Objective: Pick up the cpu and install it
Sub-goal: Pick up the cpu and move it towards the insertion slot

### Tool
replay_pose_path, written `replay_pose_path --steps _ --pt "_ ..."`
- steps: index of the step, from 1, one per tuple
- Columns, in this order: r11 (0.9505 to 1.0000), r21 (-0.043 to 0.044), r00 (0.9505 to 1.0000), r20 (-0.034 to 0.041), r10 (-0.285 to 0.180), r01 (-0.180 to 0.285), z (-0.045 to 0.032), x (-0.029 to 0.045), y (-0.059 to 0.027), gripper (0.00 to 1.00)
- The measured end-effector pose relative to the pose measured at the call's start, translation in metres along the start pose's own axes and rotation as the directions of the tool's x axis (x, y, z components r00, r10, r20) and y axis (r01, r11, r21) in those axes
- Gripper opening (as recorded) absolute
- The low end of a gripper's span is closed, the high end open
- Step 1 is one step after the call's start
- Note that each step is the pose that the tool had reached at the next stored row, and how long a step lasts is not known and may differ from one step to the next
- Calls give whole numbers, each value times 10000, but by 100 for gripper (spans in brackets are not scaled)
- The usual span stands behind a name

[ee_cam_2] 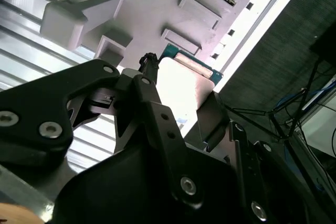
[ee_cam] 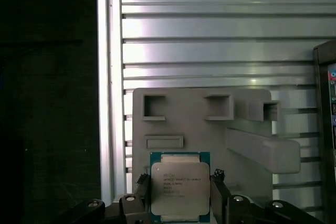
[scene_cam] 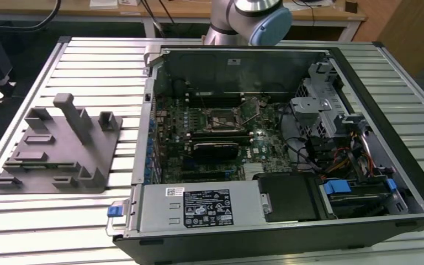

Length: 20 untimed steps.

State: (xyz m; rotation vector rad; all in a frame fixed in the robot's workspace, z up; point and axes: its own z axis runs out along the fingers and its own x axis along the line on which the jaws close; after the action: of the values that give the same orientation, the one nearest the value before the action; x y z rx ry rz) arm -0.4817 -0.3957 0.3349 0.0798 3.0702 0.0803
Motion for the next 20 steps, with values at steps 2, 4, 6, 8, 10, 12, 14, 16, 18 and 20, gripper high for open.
replay_pose_path --steps 2,4,6,8,10,12,14,16,18,20 --pt "10000 0 10000 28 -1 1 -40 -2 8 54" --pt "10000 0 10000 55 -3 3 -79 -4 16 54" --pt "10000 0 10000 80 -4 4 -122 -7 23 54" --pt "10000 0 9999 103 -5 5 -162 -9 30 54" --pt "10000 0 9999 124 -7 7 -200 -11 36 54" --pt "10000 0 9999 146 -8 8 -236 -13 42 54" --pt "10000 0 9999 161 -9 9 -243 -14 43 54" --pt "10000 3 9999 162 -9 9 -243 -14 43 54" --pt "10000 6 9999 162 -9 9 -244 -14 44 54" --pt "10000 8 9999 159 -8 7 -246 -23 45 54"
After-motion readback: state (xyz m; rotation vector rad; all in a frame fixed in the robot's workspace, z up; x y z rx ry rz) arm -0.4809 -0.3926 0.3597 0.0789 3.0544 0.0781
